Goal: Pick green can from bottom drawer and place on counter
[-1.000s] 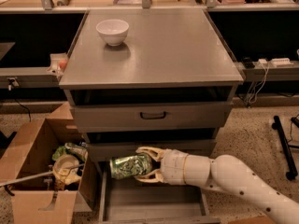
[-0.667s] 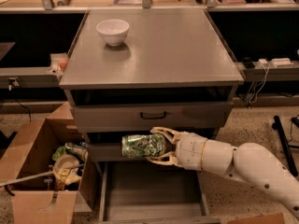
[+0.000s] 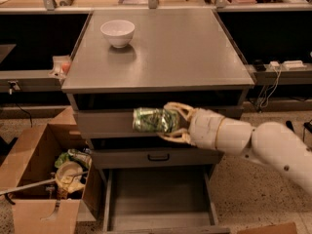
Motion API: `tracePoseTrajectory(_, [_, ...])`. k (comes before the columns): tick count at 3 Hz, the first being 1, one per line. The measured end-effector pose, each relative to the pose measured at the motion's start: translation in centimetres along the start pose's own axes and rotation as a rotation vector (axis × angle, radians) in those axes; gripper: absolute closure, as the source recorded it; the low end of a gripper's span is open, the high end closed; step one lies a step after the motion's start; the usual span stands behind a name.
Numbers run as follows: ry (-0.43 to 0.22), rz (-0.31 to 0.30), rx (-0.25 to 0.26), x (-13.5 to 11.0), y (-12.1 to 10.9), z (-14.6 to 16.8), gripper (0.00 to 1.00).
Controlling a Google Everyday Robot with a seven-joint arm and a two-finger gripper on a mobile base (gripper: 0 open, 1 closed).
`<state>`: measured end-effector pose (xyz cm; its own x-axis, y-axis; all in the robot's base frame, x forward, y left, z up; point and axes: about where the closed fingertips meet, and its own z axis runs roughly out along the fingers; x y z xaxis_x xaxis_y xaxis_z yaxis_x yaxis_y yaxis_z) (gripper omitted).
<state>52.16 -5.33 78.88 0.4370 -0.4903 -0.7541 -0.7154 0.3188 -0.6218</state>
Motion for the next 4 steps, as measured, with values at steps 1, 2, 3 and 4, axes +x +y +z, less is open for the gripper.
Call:
tracePoseTrajectory(1, [0.027,-0.012,0.081,-1.8,-6.7,-0.5,1.0])
tracePoseTrajectory(2, [0.09,0.104,0.185,0.3,-14.8,-1.3,1.0])
tracePoseTrajectory(3, [0.152,0.237,0.219,4.7,-19.9,-2.6,1.0])
tracePoseTrajectory(4, [0.149,0.227,0.215,4.4,-19.4,-2.5,1.0])
